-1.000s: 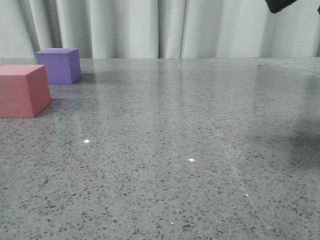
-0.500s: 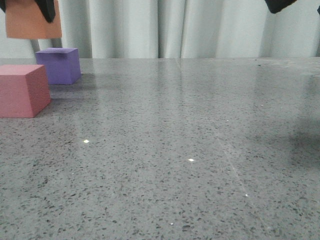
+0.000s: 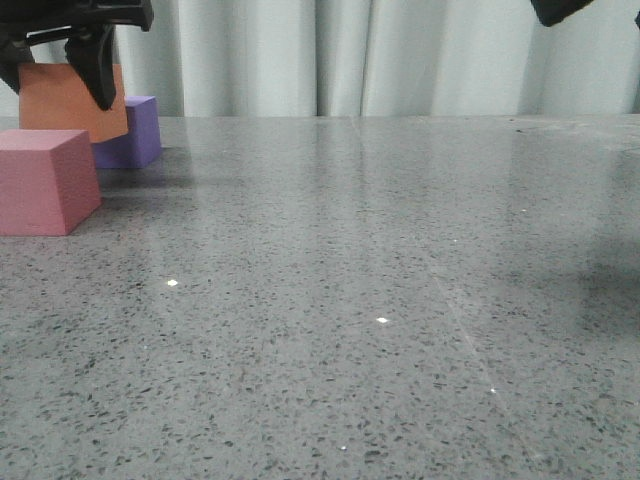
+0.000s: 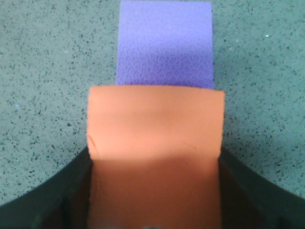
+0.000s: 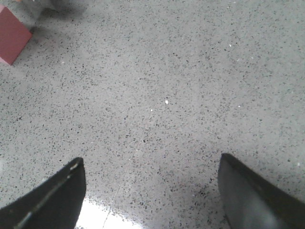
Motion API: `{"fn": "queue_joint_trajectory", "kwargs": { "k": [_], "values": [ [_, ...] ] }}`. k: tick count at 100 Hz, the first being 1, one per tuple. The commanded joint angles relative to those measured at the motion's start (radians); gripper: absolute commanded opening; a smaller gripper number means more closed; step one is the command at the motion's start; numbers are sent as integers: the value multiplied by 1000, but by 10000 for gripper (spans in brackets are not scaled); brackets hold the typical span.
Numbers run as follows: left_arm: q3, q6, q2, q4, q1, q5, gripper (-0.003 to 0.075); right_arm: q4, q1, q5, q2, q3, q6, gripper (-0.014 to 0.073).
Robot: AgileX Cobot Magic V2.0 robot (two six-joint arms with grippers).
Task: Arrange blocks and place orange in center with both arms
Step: 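Lower the orange cube between the pink and purple cubes, open left gripper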
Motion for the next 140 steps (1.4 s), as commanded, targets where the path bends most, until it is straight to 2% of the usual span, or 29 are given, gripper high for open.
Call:
{"fn": "queue_joint_trajectory", "kwargs": {
  "k": [1, 58, 67, 89, 101, 112, 140],
  "values": [
    [-12, -20, -48, 18, 1, -61, -1, 5, -1, -62, -16, -23, -6, 568],
    [13, -38, 17, 12, 1, -79, 9, 5, -1, -62, -16, -23, -6, 568],
    [13, -38, 17, 5, 1, -79, 70, 5, -1, -62, -16, -23, -6, 568],
    [13, -38, 17, 1, 1, -79, 361, 5, -1, -62, -16, -23, -6, 568],
    [13, -38, 17, 2, 1, -79, 464, 5, -1, -62, -16, -23, -6, 568],
    [13, -38, 17, 2, 1, -81, 507, 5, -1, -63, -16, -23, -6, 568],
    [12, -38, -25, 9, -1, -96, 507, 5, -1, -63, -16, -23, -6, 568]
  ]
}}
